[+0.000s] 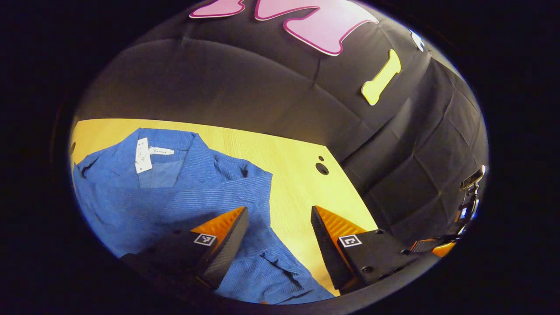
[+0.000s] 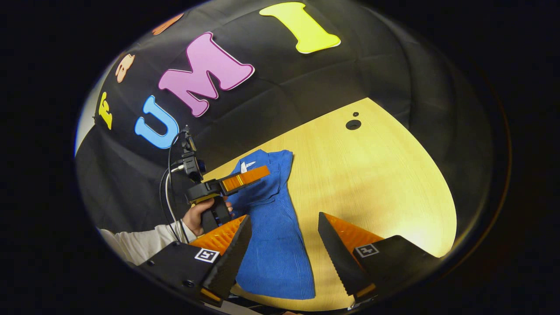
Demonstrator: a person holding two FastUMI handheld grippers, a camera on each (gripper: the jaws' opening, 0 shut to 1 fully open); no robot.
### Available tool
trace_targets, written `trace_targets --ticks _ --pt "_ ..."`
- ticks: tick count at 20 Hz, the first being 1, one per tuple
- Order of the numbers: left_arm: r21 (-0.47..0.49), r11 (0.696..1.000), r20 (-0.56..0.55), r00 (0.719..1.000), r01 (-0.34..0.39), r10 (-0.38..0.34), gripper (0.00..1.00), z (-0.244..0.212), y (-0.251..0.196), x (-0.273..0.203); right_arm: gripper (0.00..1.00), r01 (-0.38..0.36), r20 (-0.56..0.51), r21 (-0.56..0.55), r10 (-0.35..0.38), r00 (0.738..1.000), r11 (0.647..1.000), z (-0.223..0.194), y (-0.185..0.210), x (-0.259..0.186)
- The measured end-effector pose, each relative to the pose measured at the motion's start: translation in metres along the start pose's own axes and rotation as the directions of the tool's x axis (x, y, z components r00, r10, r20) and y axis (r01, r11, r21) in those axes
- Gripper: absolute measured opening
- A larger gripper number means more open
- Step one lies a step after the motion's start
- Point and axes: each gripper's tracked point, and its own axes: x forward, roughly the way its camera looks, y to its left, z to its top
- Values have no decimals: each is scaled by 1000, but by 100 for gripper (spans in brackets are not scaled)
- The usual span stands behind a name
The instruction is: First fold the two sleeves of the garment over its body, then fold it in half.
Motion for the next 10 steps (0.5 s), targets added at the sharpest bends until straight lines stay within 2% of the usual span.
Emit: trace_targets --ticks 3,7,8,10 --pt "7 997 -48 996 -79 80 84 -18 17 -48 96 22 -40 -12 -23 999 1000 -16 1 9" --pt "-66 980 -76 980 -189 184 84 -85 50 -158 97 37 -121 -34 -41 992 999 -61 10 21" --pt "-90 966 -92 968 -241 233 84 -108 66 -186 97 52 -146 -39 -58 988 998 -76 9 21" --pt "-122 925 -152 927 -361 342 85 -154 101 -240 97 70 -183 -49 -78 980 996 -103 14 19"
